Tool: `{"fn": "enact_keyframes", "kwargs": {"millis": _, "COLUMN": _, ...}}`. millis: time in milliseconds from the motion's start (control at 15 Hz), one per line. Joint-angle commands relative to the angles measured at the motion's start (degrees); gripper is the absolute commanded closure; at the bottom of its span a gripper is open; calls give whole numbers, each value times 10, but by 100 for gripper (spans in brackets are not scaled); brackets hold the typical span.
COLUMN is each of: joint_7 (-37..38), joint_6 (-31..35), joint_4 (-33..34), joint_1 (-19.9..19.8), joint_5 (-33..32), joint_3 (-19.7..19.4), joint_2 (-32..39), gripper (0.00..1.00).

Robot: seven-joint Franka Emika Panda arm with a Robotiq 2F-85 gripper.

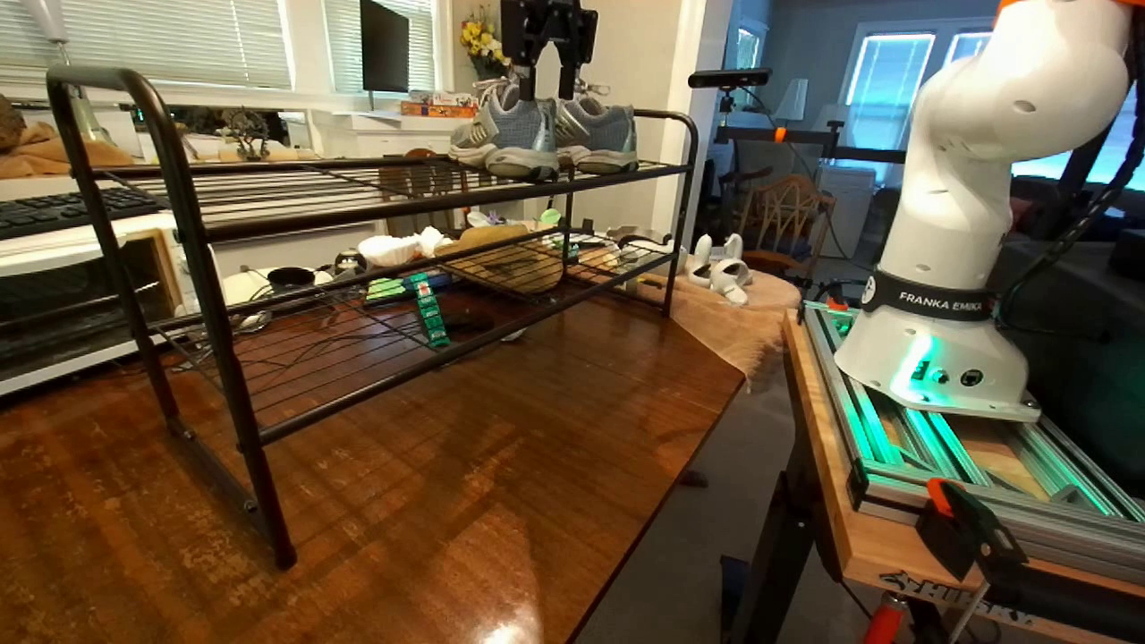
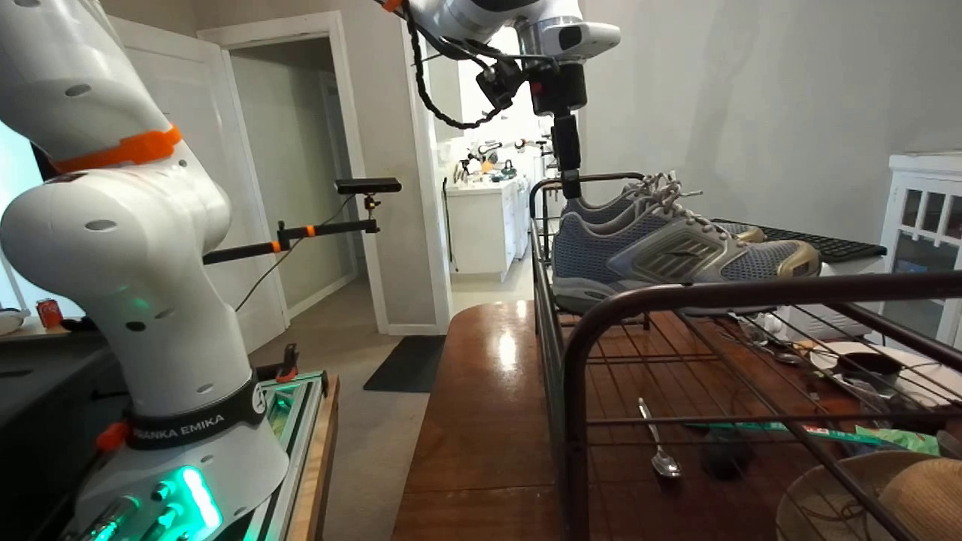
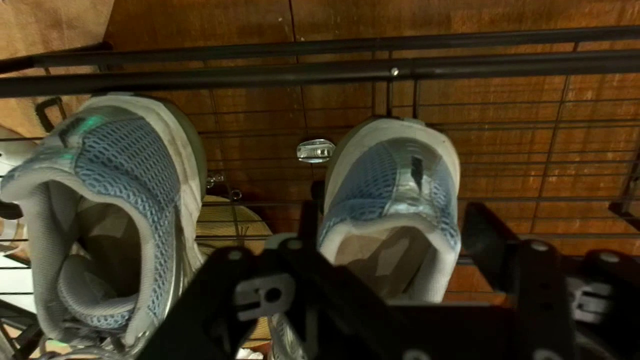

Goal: Move the shoe to the right

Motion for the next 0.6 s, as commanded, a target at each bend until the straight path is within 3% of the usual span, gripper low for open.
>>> {"fn": "enact_keyframes", "kwargs": {"millis": 0, "joint_7": -4, "joint_6": 10, "joint_4": -13, "joint_1": -8, "joint_5": 5, "joint_3": -2, "joint_2": -20, "gripper": 56}}
{"fn": "enact_keyframes", "kwargs": {"millis": 67, "joint_7": -2, "joint_6": 13, "joint_4": -16, "joint_1": -9, "joint_5": 3, "joint_3": -2, "joint_2": -22, "gripper": 65}}
{"fn": "enact_keyframes", "kwargs": {"millis": 133, "joint_7": -2, "joint_6": 16, "joint_4": -17, "joint_1": -11, "joint_5": 1, "joint_3": -1, "joint_2": -24, "gripper": 39}}
{"fn": "enact_keyframes", "kwargs": {"millis": 200, "joint_7": -4, "joint_6": 19, "joint_4": -20, "joint_1": -13, "joint_5": 1, "joint_3": -2, "joint_2": -24, "gripper": 26}}
{"fn": "enact_keyframes", "kwargs": {"millis": 267, "joint_7": -1, "joint_6": 21, "joint_4": -21, "joint_1": -15, "joint_5": 0, "joint_3": -2, "joint_2": -25, "gripper": 26}}
{"fn": "enact_keyframes", "kwargs": {"millis": 467, "joint_7": -3, "joint_6": 62, "joint_4": -34, "joint_1": -18, "joint_5": 12, "joint_3": -7, "joint_2": -29, "gripper": 2}}
{"fn": "enact_keyframes", "kwargs": {"millis": 533, "joint_7": -2, "joint_6": 75, "joint_4": -39, "joint_1": -18, "joint_5": 13, "joint_3": -7, "joint_2": -29, "gripper": 0}}
